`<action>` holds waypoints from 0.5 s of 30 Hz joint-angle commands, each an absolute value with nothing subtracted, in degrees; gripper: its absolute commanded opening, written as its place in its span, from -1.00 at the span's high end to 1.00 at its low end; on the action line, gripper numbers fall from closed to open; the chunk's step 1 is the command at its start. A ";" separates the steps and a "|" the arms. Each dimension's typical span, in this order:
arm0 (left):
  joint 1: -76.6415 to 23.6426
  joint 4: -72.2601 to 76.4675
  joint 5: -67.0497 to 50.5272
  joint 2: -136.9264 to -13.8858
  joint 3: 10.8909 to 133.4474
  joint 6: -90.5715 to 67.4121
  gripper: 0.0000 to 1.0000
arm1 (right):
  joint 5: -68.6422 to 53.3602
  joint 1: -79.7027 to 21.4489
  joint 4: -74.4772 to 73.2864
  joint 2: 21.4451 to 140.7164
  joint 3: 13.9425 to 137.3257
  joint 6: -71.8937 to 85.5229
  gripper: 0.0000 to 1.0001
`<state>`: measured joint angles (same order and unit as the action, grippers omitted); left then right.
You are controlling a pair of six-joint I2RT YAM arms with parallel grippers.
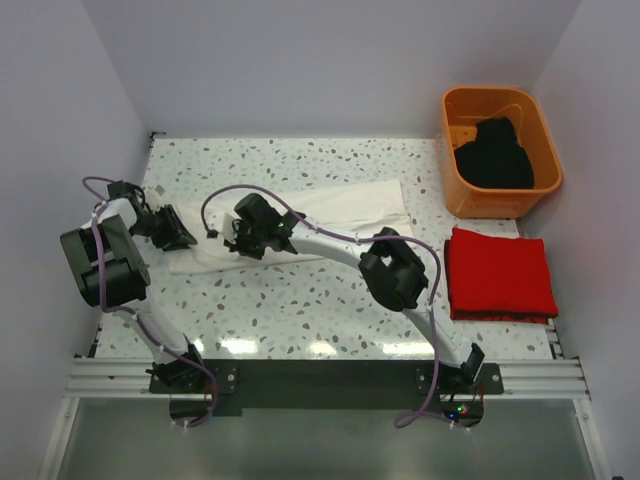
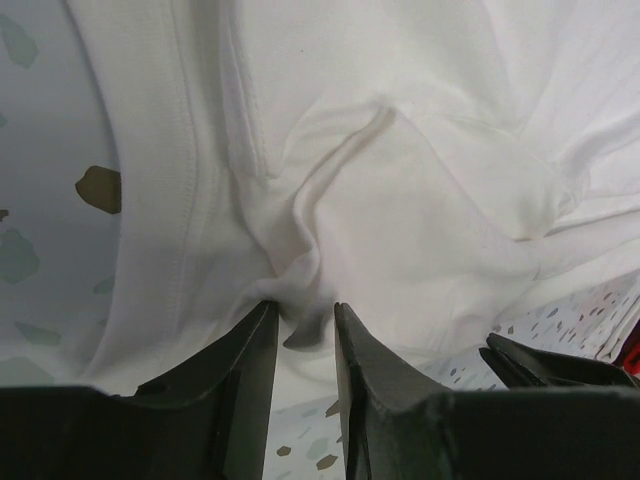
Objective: Fold and stack the t-shirts
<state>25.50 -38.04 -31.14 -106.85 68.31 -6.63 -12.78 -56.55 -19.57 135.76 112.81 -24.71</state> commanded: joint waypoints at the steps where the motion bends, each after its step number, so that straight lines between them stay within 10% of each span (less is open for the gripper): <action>1: 25.75 -39.37 -32.17 -106.35 70.66 -6.68 0.31 | -13.80 -56.16 -16.79 132.98 116.01 -24.08 1.00; 15: 25.84 -41.75 -32.96 -104.94 71.02 -5.98 0.28 | -13.89 -55.99 -17.05 133.24 116.81 -24.08 1.00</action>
